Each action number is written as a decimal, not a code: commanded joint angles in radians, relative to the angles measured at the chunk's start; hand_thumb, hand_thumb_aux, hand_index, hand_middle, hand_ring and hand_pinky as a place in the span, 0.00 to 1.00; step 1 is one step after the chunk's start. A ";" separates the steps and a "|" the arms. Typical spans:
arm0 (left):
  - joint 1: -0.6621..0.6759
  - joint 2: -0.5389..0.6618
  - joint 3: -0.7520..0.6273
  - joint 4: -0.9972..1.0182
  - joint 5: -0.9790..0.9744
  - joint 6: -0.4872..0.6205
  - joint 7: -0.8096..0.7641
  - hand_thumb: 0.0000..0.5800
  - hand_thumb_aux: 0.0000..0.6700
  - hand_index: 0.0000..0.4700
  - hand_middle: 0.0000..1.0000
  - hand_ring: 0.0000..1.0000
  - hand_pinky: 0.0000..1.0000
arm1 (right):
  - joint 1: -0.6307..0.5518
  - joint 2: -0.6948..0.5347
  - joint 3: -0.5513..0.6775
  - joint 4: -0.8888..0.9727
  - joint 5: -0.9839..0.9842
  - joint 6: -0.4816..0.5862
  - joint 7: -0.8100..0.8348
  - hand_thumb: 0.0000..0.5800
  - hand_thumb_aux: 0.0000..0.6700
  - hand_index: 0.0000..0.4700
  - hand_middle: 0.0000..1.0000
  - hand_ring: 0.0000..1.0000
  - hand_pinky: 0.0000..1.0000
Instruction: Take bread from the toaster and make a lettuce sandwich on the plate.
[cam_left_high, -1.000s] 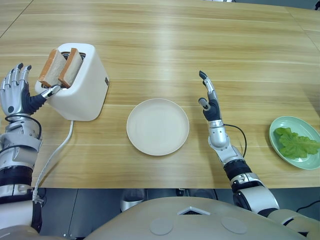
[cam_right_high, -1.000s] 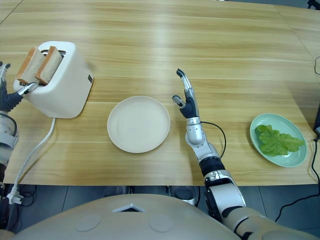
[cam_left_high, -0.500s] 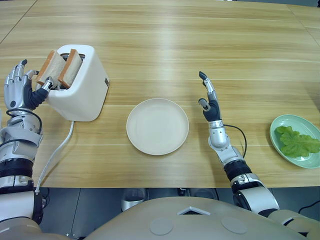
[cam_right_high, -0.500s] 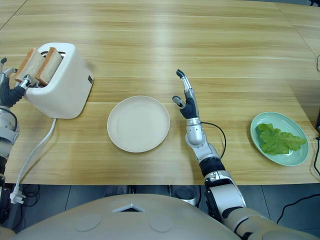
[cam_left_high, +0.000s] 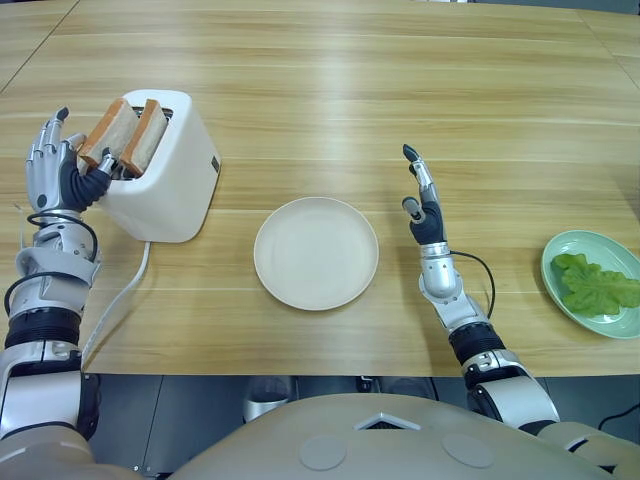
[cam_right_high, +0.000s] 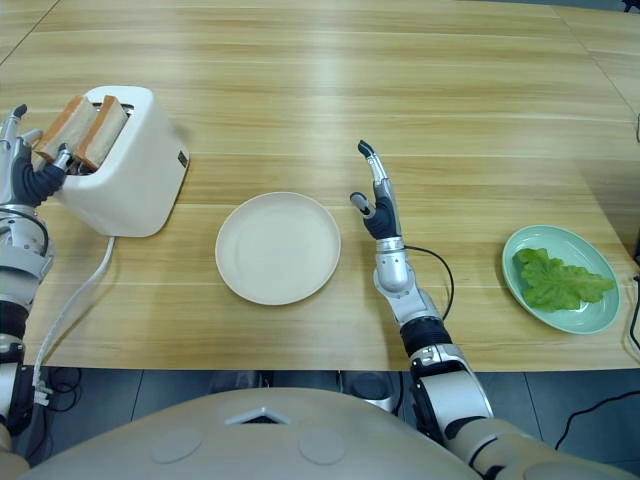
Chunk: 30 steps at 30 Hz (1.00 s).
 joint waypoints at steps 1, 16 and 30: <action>-0.023 -0.013 -0.005 -0.001 -0.007 0.021 -0.006 1.00 1.00 0.98 1.00 1.00 1.00 | -0.007 0.001 -0.007 0.002 0.005 0.010 0.000 0.00 0.00 0.00 0.00 0.00 0.00; -0.069 -0.052 0.142 -0.210 -0.064 -0.040 0.201 1.00 1.00 0.98 1.00 1.00 1.00 | -0.041 0.002 -0.014 0.042 0.002 0.022 -0.035 0.00 0.00 0.00 0.00 0.00 0.00; 0.240 -0.325 -0.221 -0.795 -0.416 -0.182 -0.417 1.00 1.00 0.98 1.00 1.00 1.00 | -0.031 -0.056 -0.082 -0.066 0.030 0.032 -0.054 0.00 0.00 0.00 0.00 0.00 0.00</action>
